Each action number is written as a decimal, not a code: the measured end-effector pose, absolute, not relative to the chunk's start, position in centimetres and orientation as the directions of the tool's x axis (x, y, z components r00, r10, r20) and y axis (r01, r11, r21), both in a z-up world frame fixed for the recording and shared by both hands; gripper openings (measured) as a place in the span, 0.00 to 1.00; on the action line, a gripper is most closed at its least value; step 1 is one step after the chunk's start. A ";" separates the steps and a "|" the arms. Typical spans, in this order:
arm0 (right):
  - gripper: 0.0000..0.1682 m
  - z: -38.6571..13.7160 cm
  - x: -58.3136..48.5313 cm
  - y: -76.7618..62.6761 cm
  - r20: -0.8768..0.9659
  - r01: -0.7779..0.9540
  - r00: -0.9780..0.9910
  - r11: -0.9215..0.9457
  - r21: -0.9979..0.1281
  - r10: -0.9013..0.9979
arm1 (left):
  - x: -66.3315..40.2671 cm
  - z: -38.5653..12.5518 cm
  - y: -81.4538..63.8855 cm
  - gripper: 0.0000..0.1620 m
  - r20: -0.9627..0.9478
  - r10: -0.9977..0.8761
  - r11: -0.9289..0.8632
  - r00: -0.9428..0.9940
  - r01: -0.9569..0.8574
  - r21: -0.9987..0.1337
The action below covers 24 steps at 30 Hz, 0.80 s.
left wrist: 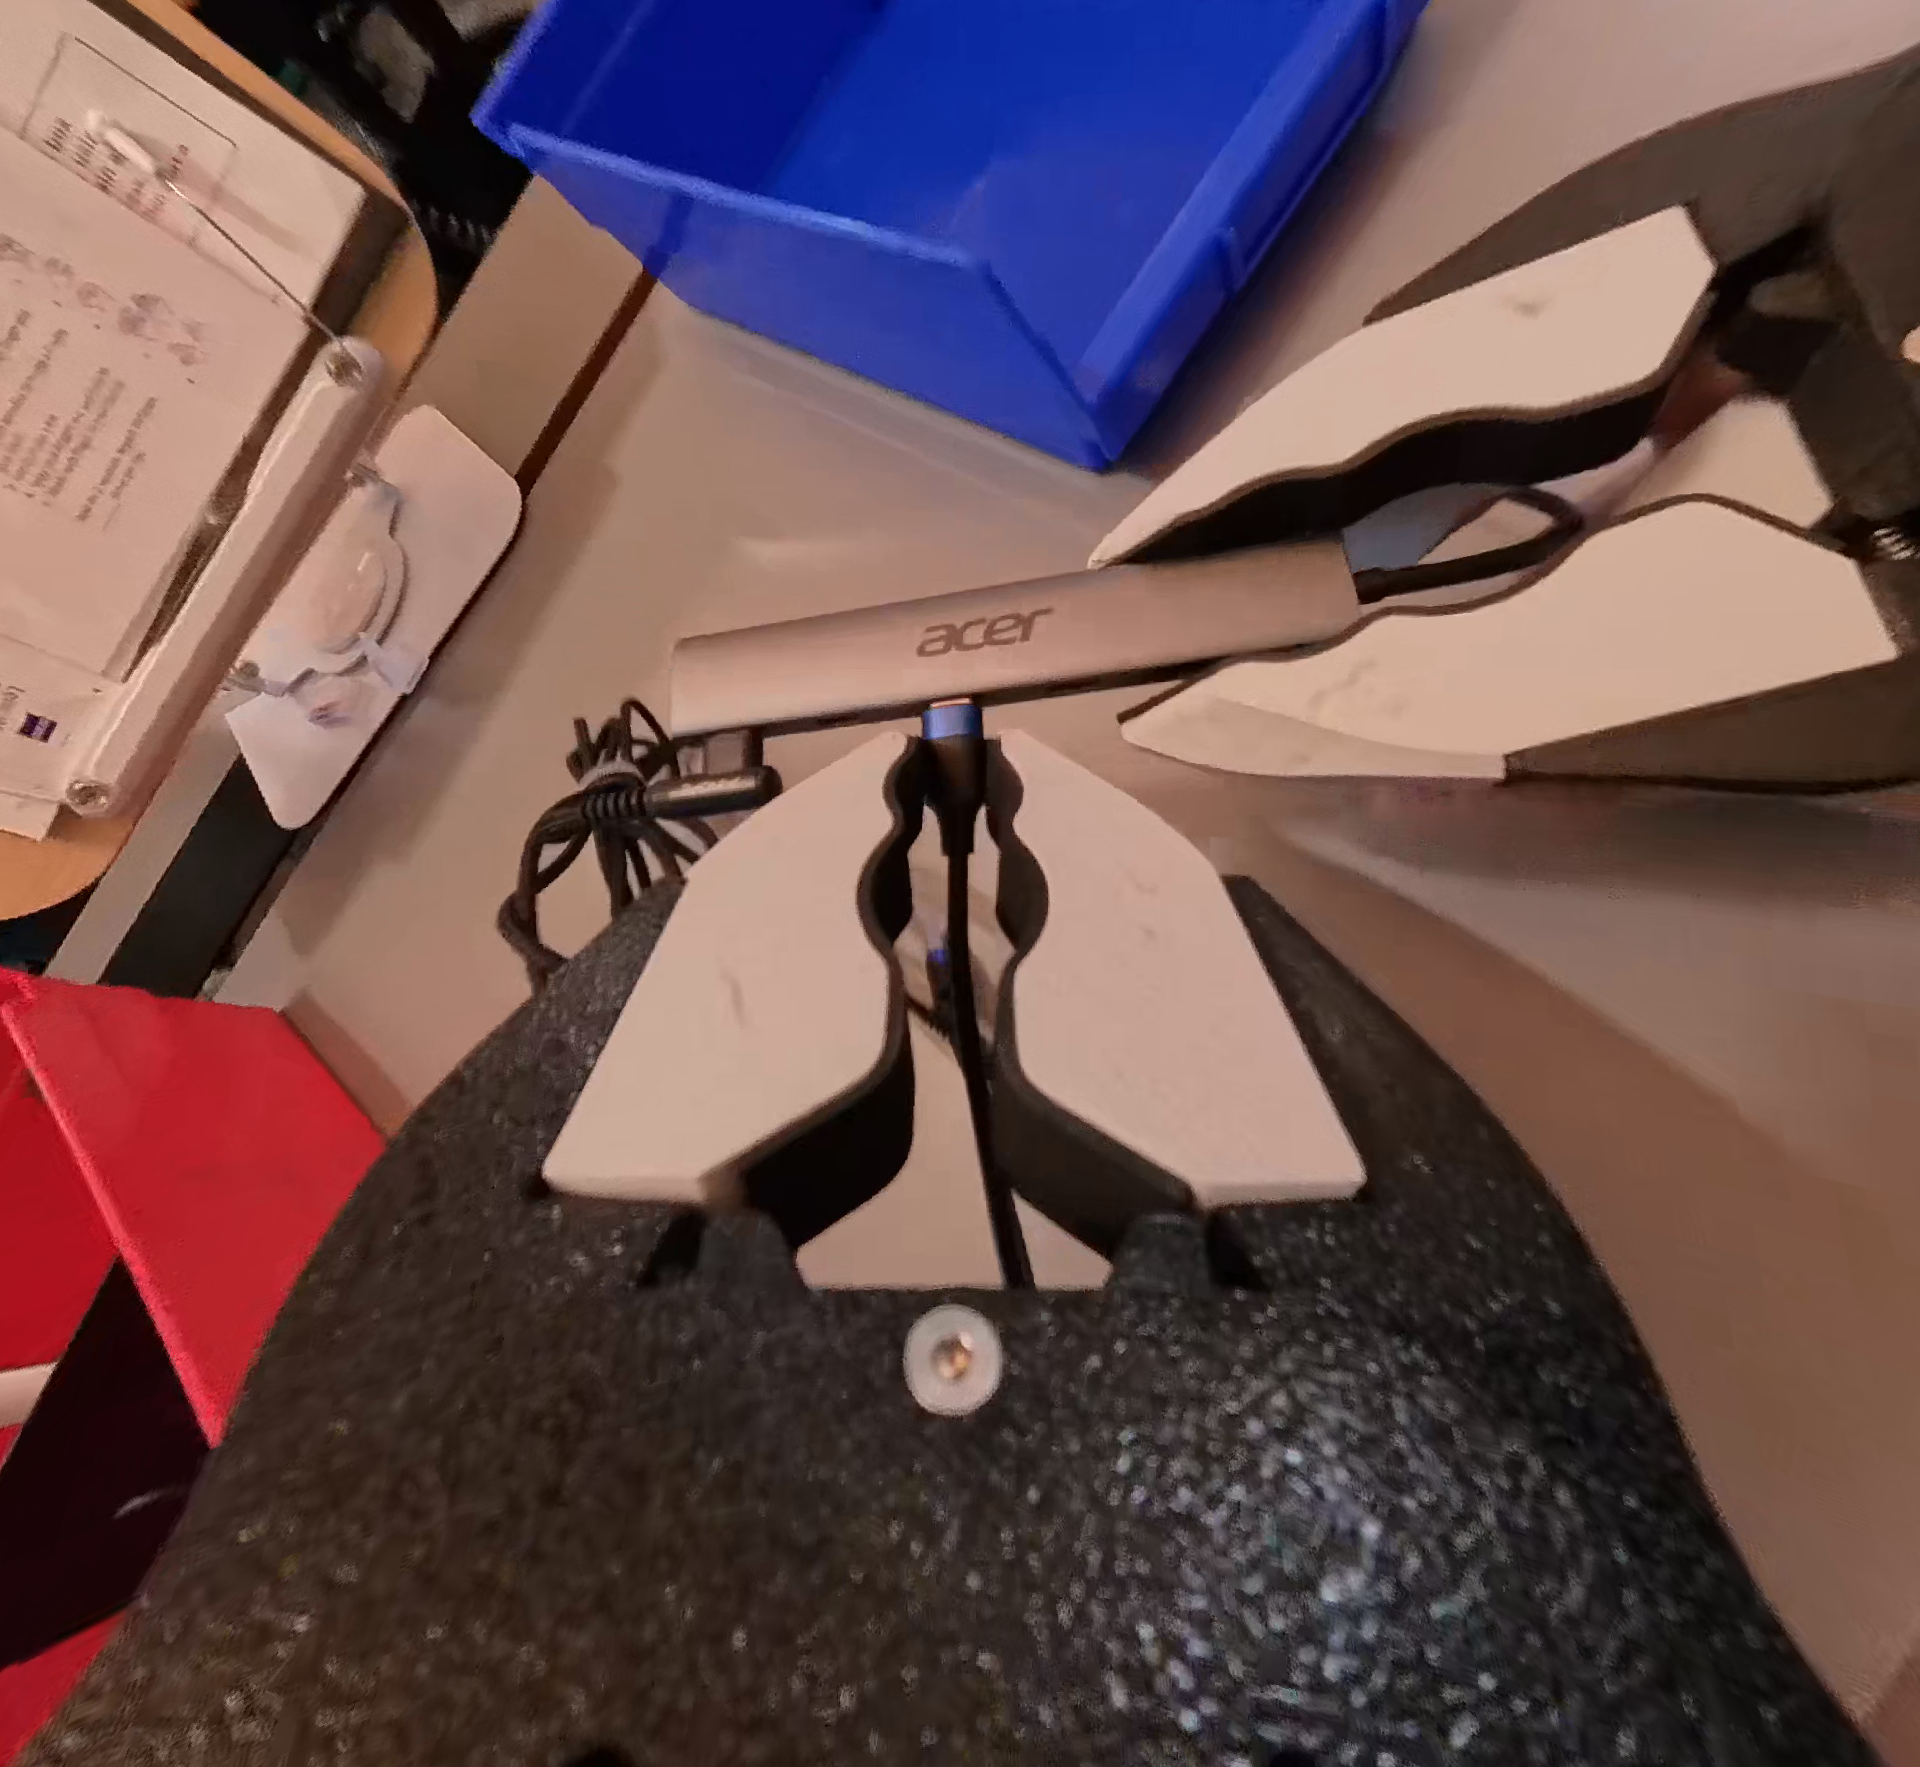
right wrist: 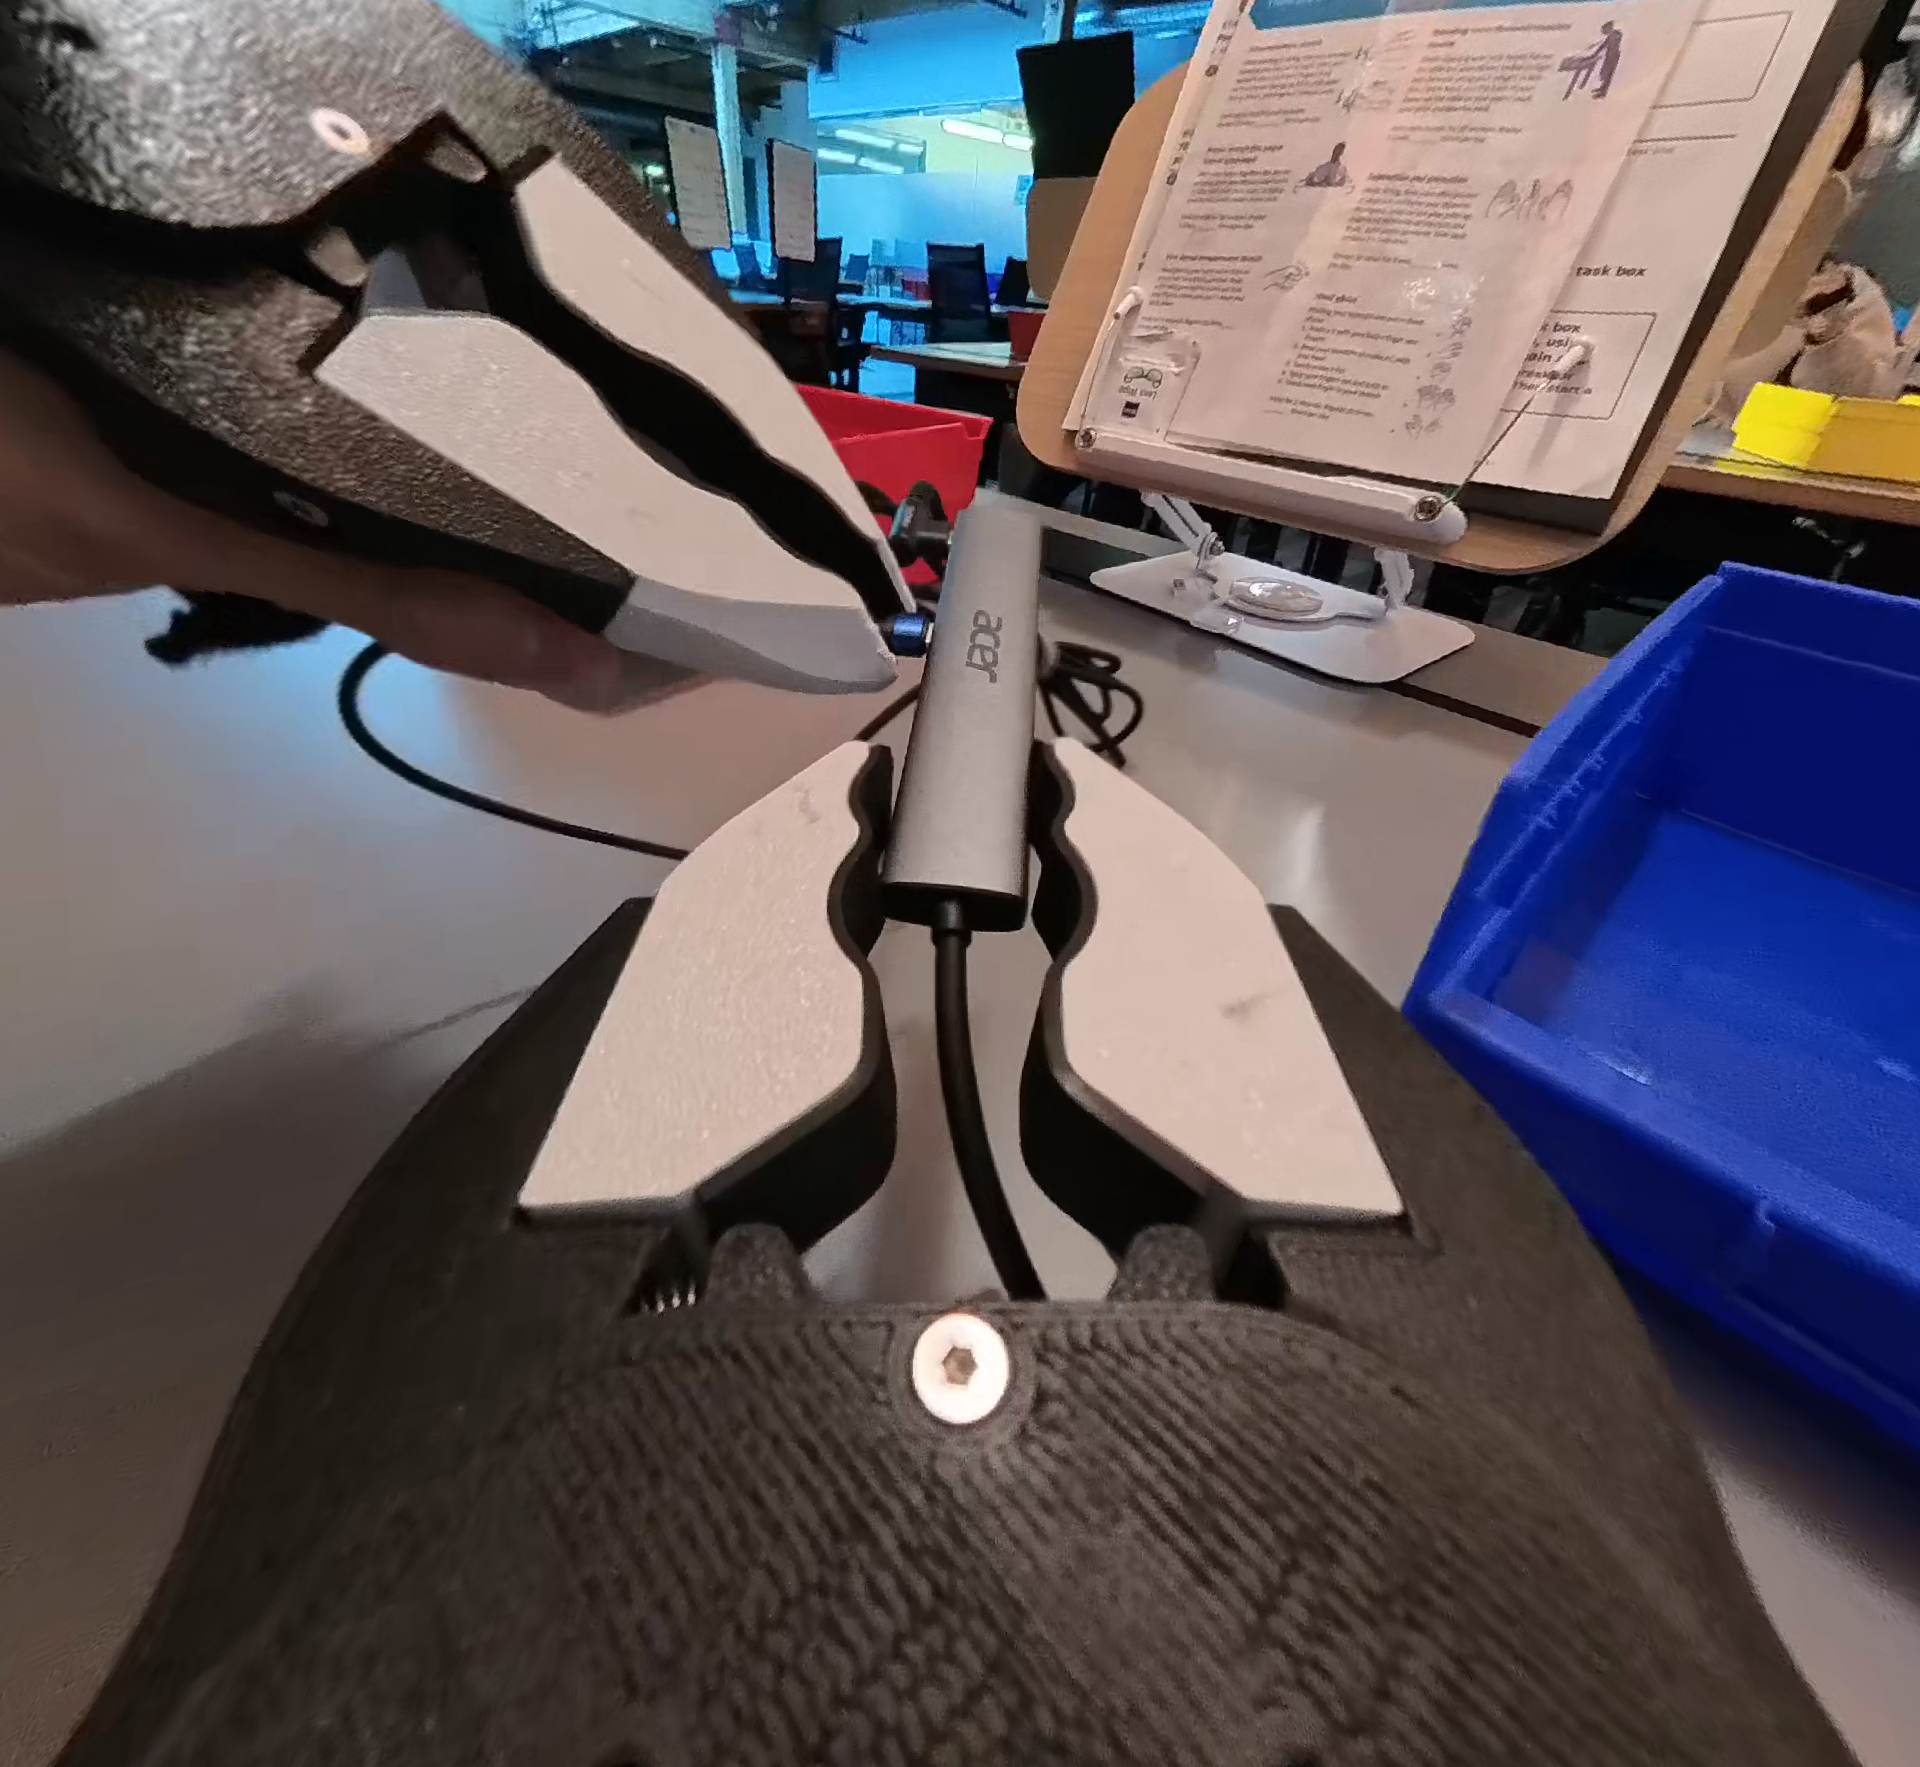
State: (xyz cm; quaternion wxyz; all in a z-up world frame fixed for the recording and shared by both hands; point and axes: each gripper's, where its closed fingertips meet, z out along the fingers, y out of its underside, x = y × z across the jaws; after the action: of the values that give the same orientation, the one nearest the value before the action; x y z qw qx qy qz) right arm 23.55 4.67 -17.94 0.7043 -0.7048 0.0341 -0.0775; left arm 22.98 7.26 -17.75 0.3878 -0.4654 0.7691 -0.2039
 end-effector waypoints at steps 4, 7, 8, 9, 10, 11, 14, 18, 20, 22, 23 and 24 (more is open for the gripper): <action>0.14 -17.4 23.7 4.3 0.023 0.030 0.990 0.044 -0.999 -0.141 | 22.1 -16.7 6.6 0.11 -0.455 -0.846 0.532 -0.277 -0.464 -0.708; 0.14 -16.4 24.2 3.7 0.043 0.055 0.984 0.063 -0.997 -0.173 | 20.5 -13.3 7.4 0.17 -0.457 -0.867 0.498 -0.200 -0.333 -0.800; 0.15 -15.8 24.4 3.3 0.041 0.056 0.983 0.077 -0.995 -0.180 | 19.7 -12.1 8.6 0.18 -0.428 -0.892 0.451 -0.145 -0.298 -0.841; 0.15 -15.1 24.6 3.0 0.041 0.059 0.982 0.092 -0.994 -0.183 | 18.8 -11.3 10.3 0.19 -0.392 -0.916 0.399 -0.085 -0.273 -0.875; 0.15 -14.4 24.6 2.7 0.043 0.063 0.982 0.106 -0.992 -0.182 | 18.0 -10.9 12.3 0.21 -0.356 -0.934 0.350 -0.027 -0.261 -0.900; 0.15 -13.6 24.7 2.3 0.041 0.065 0.982 0.123 -0.990 -0.185 | 17.2 -11.3 14.6 0.23 -0.322 -0.946 0.302 0.034 -0.267 -0.915; 0.14 -10.9 24.8 1.3 0.021 0.058 0.981 0.191 -0.980 -0.191 | 15.4 -15.7 19.5 0.31 -0.183 -0.976 0.132 0.119 -0.347 -0.929; 0.14 -5.8 26.1 -0.6 0.043 0.107 0.970 0.260 -0.960 -0.241 | 14.9 -20.1 20.5 0.32 -0.012 -0.993 -0.029 0.119 -0.333 -0.942; 0.14 -2.5 27.5 -1.7 0.059 0.136 0.961 0.276 -0.951 -0.271 | 15.0 -20.6 20.5 0.31 -0.031 -0.993 -0.008 0.117 -0.318 -0.948; 0.14 1.0 29.2 -3.0 0.094 0.186 0.946 0.278 -0.942 -0.311 | 15.3 -20.4 20.3 0.31 -0.069 -0.993 0.037 0.096 -0.306 -0.951; 0.14 2.6 30.1 -3.5 0.126 0.220 0.933 0.258 -0.941 -0.337 | 15.4 -20.3 20.2 0.31 -0.084 -0.993 0.055 0.084 -0.304 -0.951; 0.14 3.9 31.4 -4.0 0.163 0.261 0.912 0.225 -0.939 -0.377 | 15.6 -20.3 20.1 0.31 -0.096 -0.993 0.069 0.075 -0.302 -0.951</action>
State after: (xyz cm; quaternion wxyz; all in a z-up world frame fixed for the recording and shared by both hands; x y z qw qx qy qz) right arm 31.39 -3.95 3.91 0.7812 -0.5879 0.0494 -0.2043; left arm 15.57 20.10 -20.29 0.4608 -0.5702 0.5677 -0.3745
